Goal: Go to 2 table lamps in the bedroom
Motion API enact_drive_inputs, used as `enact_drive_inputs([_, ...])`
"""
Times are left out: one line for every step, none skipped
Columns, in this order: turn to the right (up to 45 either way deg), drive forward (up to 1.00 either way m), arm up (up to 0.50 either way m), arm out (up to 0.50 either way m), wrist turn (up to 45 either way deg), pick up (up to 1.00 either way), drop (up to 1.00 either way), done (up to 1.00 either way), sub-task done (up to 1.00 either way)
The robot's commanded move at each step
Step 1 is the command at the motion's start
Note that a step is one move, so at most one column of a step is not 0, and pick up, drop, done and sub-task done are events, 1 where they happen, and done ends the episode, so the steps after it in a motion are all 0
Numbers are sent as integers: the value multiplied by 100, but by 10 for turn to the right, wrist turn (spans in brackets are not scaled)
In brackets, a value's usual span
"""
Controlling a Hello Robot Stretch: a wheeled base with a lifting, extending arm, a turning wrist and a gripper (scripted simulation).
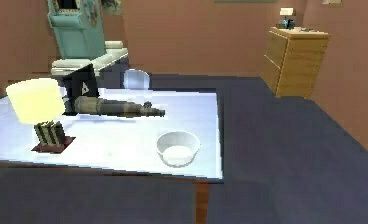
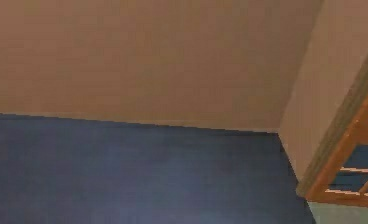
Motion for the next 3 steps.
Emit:
enact_drive_inputs([0,15,0,0,0,0,0,0,0])
enact_drive_inputs([-390,0,0,0,0,0,0,0,0])
enact_drive_inputs([0,0,0,0,0,0,0,0,100])
